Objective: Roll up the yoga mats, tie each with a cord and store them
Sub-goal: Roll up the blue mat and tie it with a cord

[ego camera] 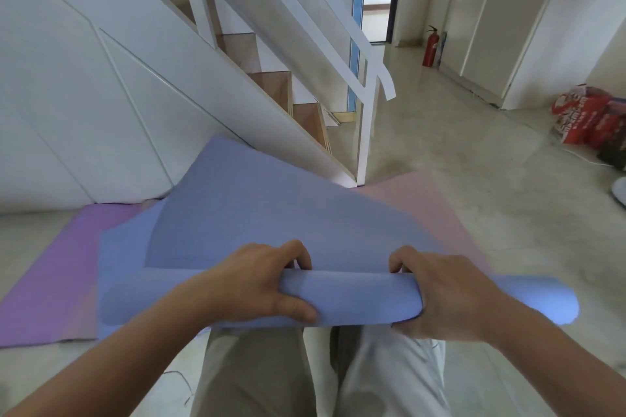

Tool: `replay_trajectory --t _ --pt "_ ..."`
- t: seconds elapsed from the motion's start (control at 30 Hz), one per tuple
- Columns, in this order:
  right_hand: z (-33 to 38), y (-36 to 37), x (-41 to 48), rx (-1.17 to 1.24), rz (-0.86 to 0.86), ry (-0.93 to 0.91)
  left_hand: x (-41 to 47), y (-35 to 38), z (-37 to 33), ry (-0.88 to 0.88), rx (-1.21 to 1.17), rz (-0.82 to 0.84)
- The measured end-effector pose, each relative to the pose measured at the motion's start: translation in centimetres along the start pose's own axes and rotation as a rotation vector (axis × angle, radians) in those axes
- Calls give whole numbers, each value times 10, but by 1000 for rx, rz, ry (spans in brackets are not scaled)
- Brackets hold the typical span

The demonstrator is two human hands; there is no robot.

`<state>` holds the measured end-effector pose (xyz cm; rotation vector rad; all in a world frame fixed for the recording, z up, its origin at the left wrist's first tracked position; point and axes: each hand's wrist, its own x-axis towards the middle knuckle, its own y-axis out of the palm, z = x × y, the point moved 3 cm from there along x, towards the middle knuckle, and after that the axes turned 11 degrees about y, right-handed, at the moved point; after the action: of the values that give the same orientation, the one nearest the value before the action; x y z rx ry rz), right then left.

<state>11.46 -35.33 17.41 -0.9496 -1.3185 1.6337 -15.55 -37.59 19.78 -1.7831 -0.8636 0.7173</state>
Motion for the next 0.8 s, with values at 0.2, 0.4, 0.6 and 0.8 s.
replay_trajectory --t 0.2,0.4,0.6,0.8 --pt "-4 1 -1 105 117 36 11 -10 3 32 87 29" --pt "5 38 -12 63 -196 100 34 -5 8 -5 28 170" --pt "12 38 21 49 -214 200 28 12 27 -112 -199 228" --pt "3 31 53 69 203 257 7 40 24 144 457 -96"
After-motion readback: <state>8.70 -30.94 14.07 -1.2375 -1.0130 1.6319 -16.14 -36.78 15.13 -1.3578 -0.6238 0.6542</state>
